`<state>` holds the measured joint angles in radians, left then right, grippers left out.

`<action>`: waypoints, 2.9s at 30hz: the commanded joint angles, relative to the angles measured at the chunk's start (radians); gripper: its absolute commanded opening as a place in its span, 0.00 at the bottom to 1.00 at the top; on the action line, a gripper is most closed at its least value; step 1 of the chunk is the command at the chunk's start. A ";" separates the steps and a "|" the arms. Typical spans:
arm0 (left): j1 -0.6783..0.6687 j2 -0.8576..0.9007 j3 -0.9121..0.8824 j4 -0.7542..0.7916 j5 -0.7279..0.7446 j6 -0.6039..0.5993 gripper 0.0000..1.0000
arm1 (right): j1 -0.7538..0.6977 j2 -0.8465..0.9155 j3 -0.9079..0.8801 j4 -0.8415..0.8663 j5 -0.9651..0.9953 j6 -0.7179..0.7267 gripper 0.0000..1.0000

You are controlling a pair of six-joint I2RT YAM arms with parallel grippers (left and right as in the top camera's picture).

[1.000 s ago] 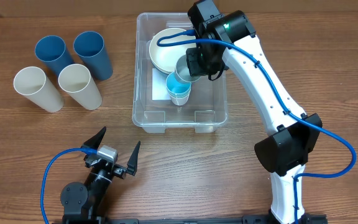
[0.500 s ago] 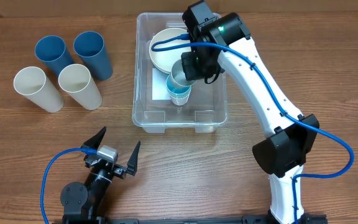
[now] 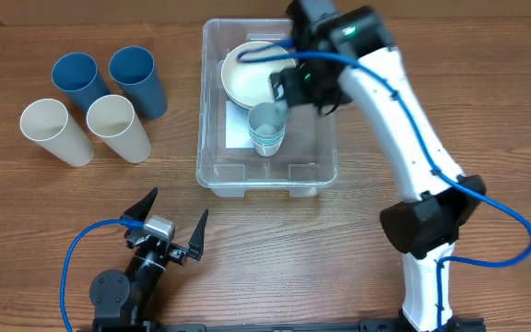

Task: Pack container
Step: 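Release the grey cup and raise the right gripper away, then reach the left gripper to the cream cups and grasp one, then carry the cream cup right into the bin and release it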

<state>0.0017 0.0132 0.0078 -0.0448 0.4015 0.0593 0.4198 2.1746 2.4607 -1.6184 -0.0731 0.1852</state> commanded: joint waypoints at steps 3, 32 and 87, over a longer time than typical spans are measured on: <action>0.007 -0.008 -0.003 0.000 0.015 -0.003 1.00 | -0.290 -0.024 0.150 -0.060 0.012 0.051 1.00; 0.006 1.132 1.526 -0.962 0.112 -0.016 1.00 | -0.709 -0.024 0.149 -0.067 -0.067 0.142 1.00; -0.806 1.729 1.886 -0.985 -0.301 0.066 0.04 | -0.709 -0.024 0.149 -0.067 -0.067 0.142 1.00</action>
<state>-0.7940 1.7203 1.8896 -1.0172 0.0643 0.1097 -0.2867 2.1738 2.5862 -1.6901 -0.1341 0.3210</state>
